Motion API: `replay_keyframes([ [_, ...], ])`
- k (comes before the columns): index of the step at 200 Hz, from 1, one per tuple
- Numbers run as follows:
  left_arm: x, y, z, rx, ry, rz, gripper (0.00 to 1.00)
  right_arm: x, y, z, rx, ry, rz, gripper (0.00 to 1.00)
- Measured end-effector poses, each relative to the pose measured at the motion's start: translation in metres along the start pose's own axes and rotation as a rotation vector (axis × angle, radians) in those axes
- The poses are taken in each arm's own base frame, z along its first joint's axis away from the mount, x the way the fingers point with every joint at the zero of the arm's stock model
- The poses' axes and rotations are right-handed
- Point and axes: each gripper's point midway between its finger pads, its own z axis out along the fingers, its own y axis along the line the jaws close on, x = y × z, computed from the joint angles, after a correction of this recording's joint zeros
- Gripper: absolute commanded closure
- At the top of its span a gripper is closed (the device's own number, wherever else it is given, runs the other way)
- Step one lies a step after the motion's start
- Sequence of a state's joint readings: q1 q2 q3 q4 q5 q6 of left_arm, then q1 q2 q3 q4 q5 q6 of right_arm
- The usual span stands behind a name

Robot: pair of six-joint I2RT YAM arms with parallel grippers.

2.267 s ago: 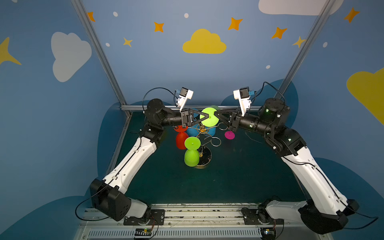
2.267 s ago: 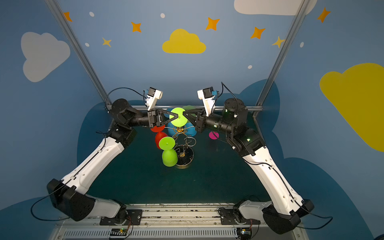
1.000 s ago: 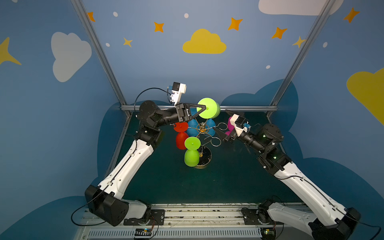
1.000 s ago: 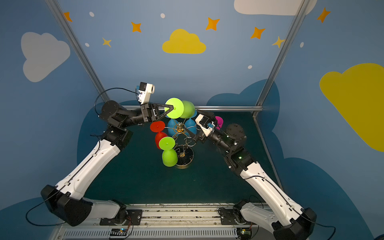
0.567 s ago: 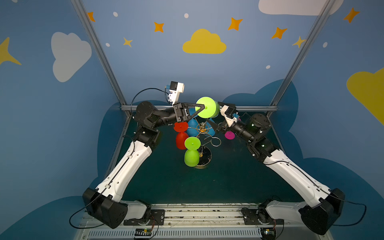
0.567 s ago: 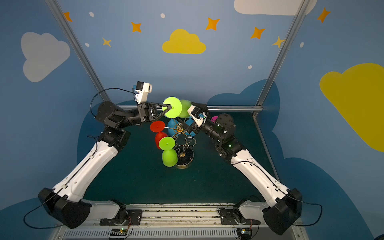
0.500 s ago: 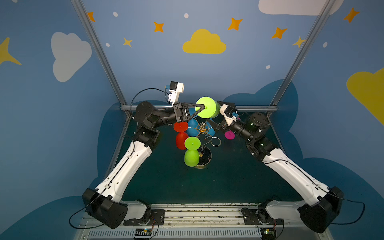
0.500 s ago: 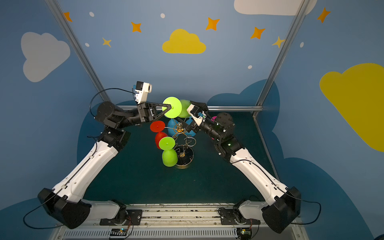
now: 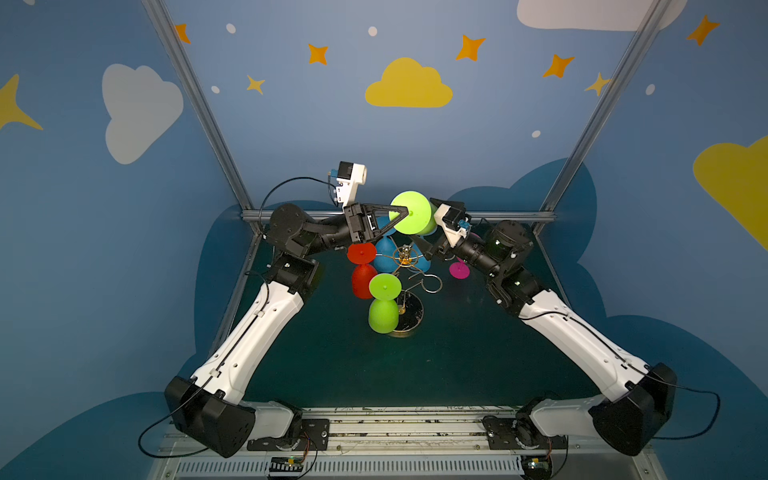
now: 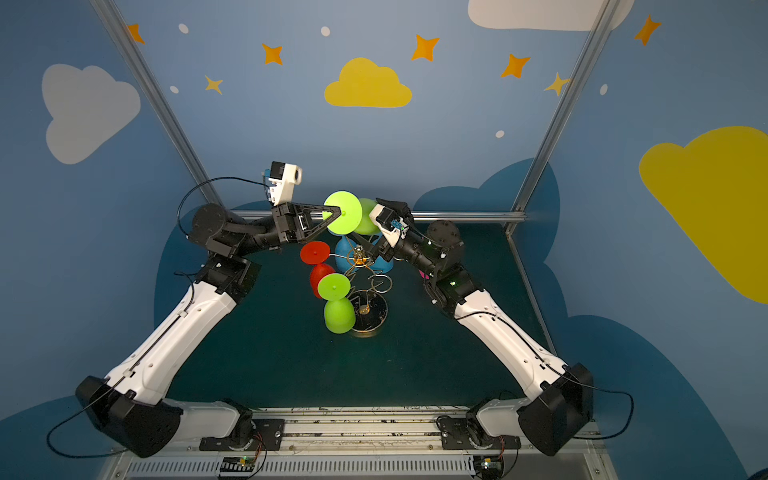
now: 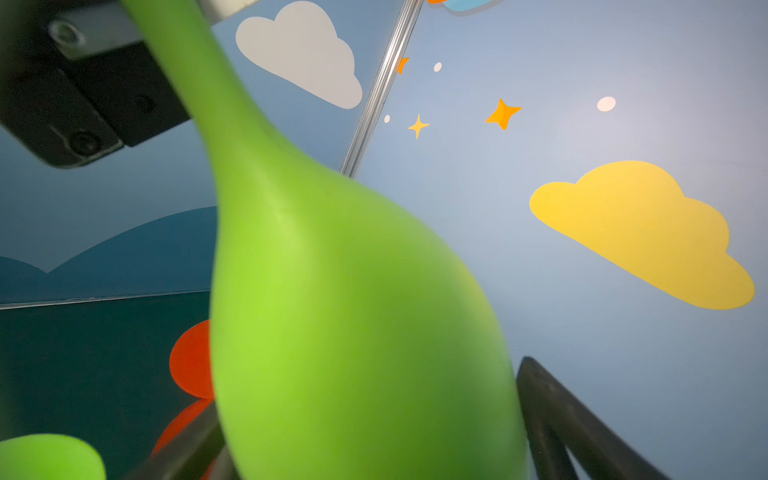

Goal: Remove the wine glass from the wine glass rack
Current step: 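Grasp the lime-green glass bowl with the right gripper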

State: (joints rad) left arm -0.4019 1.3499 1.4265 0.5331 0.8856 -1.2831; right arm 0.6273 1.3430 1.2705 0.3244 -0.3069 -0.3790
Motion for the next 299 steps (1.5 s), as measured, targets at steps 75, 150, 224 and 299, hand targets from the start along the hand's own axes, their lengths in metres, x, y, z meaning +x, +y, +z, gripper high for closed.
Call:
replay_keyframes([
  [75, -0.002, 0.002, 0.000, 0.003, -0.012, 0.013, 0.74, 0.006, 0.003, 0.001, -0.012, 0.036, 0.037, 0.39],
  [150, -0.001, 0.026, -0.003, -0.075, -0.026, 0.056, 0.25, -0.004, -0.002, -0.036, 0.045, 0.125, 0.144, 0.58],
  [224, -0.009, 0.062, -0.017, -0.254, -0.111, 0.315, 0.24, 0.001, 0.006, -0.097, 0.082, 0.338, 0.220, 0.65],
  [299, 0.003, 0.064, -0.006, -0.255, -0.067, 0.779, 0.30, 0.029, 0.014, -0.138, 0.117, 0.595, 0.310, 0.72],
])
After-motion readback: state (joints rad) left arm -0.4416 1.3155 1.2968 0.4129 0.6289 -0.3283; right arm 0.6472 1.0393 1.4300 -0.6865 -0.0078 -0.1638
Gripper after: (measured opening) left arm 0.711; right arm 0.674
